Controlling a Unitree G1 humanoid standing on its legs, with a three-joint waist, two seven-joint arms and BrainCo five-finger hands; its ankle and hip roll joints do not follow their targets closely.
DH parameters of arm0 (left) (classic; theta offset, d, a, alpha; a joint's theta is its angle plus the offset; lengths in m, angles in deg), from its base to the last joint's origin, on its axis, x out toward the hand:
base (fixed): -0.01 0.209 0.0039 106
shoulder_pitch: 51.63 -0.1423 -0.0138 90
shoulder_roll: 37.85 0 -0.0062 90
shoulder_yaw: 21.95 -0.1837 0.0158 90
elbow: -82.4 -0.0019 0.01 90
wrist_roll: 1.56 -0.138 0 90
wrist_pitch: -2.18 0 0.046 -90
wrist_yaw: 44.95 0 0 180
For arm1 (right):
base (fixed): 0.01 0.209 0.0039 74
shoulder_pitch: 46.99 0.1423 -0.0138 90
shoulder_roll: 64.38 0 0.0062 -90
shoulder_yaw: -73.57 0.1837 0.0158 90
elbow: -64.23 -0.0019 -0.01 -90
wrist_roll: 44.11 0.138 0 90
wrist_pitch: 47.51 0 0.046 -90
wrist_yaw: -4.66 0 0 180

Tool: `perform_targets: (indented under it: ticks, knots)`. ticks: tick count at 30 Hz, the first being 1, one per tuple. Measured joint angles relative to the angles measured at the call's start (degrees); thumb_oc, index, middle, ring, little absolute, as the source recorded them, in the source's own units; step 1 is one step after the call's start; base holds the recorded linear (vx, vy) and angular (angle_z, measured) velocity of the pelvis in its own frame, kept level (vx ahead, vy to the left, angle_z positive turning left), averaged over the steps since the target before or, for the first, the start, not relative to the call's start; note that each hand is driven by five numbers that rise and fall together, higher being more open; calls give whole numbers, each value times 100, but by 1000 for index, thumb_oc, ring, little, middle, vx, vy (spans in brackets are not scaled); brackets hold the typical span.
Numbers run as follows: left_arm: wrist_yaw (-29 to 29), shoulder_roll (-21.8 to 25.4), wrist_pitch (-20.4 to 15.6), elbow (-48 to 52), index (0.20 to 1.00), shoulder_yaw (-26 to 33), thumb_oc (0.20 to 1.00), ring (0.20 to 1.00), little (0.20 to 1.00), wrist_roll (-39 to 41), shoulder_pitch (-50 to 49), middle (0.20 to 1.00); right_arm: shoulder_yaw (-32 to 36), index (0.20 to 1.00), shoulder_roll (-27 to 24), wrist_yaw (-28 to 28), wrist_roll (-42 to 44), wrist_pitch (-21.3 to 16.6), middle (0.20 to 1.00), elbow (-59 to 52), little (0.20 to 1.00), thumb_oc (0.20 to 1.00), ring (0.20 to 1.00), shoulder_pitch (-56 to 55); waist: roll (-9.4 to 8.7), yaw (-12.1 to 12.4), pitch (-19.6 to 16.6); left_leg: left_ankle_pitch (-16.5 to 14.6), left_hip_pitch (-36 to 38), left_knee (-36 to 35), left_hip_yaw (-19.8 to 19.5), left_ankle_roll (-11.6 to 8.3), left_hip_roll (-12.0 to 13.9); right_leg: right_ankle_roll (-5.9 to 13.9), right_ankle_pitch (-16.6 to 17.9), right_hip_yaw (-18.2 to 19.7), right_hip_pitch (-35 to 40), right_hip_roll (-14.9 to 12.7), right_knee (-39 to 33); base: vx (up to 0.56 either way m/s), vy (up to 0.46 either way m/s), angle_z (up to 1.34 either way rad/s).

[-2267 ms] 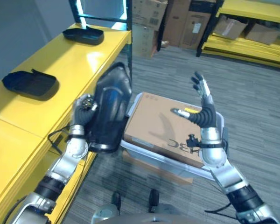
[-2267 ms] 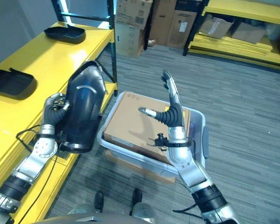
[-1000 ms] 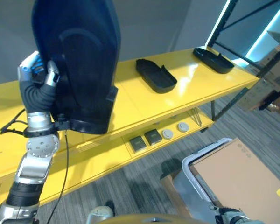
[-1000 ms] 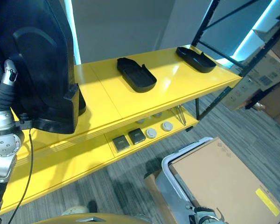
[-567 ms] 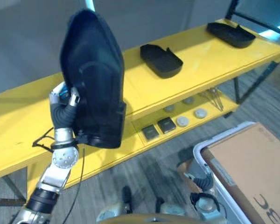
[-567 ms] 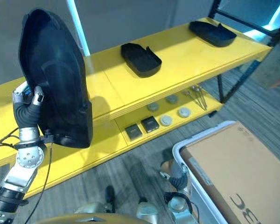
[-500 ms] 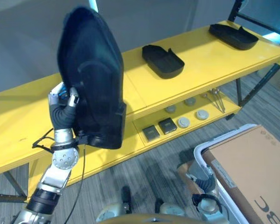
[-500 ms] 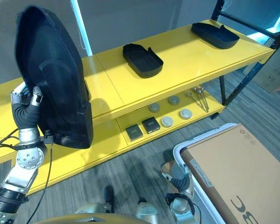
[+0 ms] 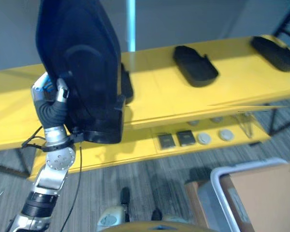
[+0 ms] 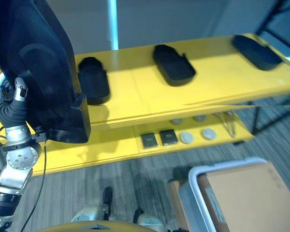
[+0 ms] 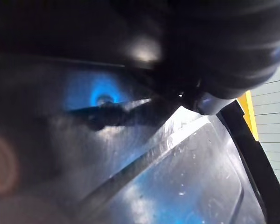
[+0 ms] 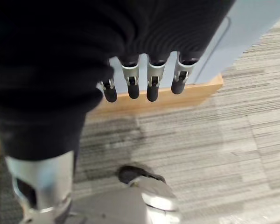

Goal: Move parts from the plastic box to the shelf.

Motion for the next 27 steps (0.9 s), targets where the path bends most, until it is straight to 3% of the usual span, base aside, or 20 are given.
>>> perform_targets:
  ticks: [1,2,5,6,7,8,10,11,12,13,14,15,17,18,20,23,25,26,27]
  knots:
    - [140,20,33,17,200,-3,200,200,200,63,-21,200,165,1000,-82,-193,191,204,1000,201,1000,1000,1000,131,-127,2,47,80,71,95,353,177,-9,-40,-24,-74,44,-252,30,54,200,96]
    - [254,27,72,15,200,3,200,200,200,84,-36,200,265,1000,-155,-339,287,375,1000,261,1000,1000,1000,220,-197,82,64,146,60,321,532,200,67,-47,-28,-117,144,-427,-7,47,201,72]
    - [462,-7,99,44,200,4,200,200,200,171,-72,200,346,1000,-439,-640,375,467,1000,139,1000,1000,1000,406,-186,90,29,182,276,568,582,20,536,81,-106,-139,315,-646,35,71,295,45]
    - [578,-13,114,86,200,-18,200,200,200,156,-79,200,412,1000,-533,-752,374,485,1000,131,1000,1000,1000,486,-93,52,-30,150,287,678,530,-210,886,137,-142,-73,317,-722,73,163,599,45]
    - [732,32,119,131,200,-49,200,200,200,154,-59,200,367,1000,-534,-874,383,541,1000,97,1000,1000,1000,597,-125,73,-13,249,247,779,591,-649,1351,245,-178,167,305,-862,54,156,543,37]
    - [777,28,128,116,200,-51,200,200,200,158,-59,200,416,1000,-561,-928,381,570,1000,141,1000,1000,1000,641,-126,56,-10,291,245,758,488,-722,1542,328,-139,232,315,-979,51,166,573,13]
    - [805,109,142,114,200,-29,200,200,200,154,-61,200,497,1000,-573,-949,358,726,1000,170,1000,1000,1000,659,-70,60,-17,365,477,436,207,-804,1667,541,-71,581,286,-1167,56,123,456,-16]
    - [808,166,143,114,200,-6,200,200,200,151,-61,200,517,1000,-628,-960,321,790,1000,190,1000,1000,1000,668,13,37,-15,422,697,261,70,-729,1663,727,-4,683,261,-1249,82,105,441,-59]
    - [824,220,147,89,200,66,200,200,200,148,-98,200,591,1000,-799,-973,162,813,1000,342,1000,1000,1000,721,264,44,-8,423,1002,295,-110,-690,1617,918,83,849,165,-1356,163,104,596,-77]
    - [838,405,204,-108,200,247,200,200,200,138,-34,200,528,1000,-608,-966,3,895,1000,426,1000,1000,1000,785,22,-5,129,349,1184,231,-43,-936,1103,1101,32,1002,45,-1809,380,137,716,-68]
    - [849,554,289,-121,200,282,200,200,200,175,-21,200,556,1000,-418,-978,-35,963,1000,574,1000,1000,1000,789,-119,-41,151,309,1110,265,15,-798,895,1026,162,1035,-59,-1759,507,112,595,-43]
    - [865,687,333,-158,200,308,200,200,200,197,-6,200,604,1000,-301,-961,-48,1091,1000,658,1000,1000,1000,771,-266,-4,179,263,1120,322,116,-710,728,1034,393,784,-129,-1952,560,85,347,-10]
    - [1004,762,384,-296,200,176,200,200,200,287,120,200,657,1000,-200,-900,-24,1257,1000,579,1000,1000,1000,528,-176,-72,223,171,1015,418,-1,-573,631,895,759,731,-136,-2047,702,87,366,22]
    - [1112,773,432,-282,200,161,200,200,200,298,128,200,814,1000,-191,-897,43,1317,1000,619,1000,1000,1000,423,-170,-94,198,154,1039,436,-35,-516,547,938,776,775,-162,-1905,779,84,360,26]
    - [1364,1019,644,-260,200,94,200,200,200,525,412,200,822,1000,-130,-682,156,1485,1000,669,1000,1000,1000,384,-239,57,211,-10,824,711,46,-335,323,609,1152,636,-234,-2117,730,74,392,5]
    - [1370,1035,878,-263,200,106,200,200,200,722,461,200,830,1000,-268,-665,142,1484,1000,622,1000,1000,1000,393,-67,85,174,112,867,469,129,-134,259,596,1837,612,-614,-2181,890,50,238,-18]
    - [1324,1036,1039,-272,200,122,200,200,200,794,446,200,815,1000,-218,-685,144,1477,1000,604,1000,1000,1000,393,-10,7,138,293,986,162,127,17,241,773,1369,658,-774,-1994,1031,70,160,-7]
    - [1255,968,1042,-355,200,134,200,200,200,800,444,200,790,1000,-183,-709,148,1449,1000,564,1000,1000,1000,301,22,-53,127,447,1059,-3,62,96,305,790,843,745,-812,-1582,1061,63,88,27]
    - [1124,852,1059,-586,200,114,200,200,200,887,463,200,675,1000,-91,-717,148,1349,1000,513,1000,1000,1000,321,117,-201,132,471,962,-19,-104,71,515,716,304,1097,-784,-775,936,91,40,39]
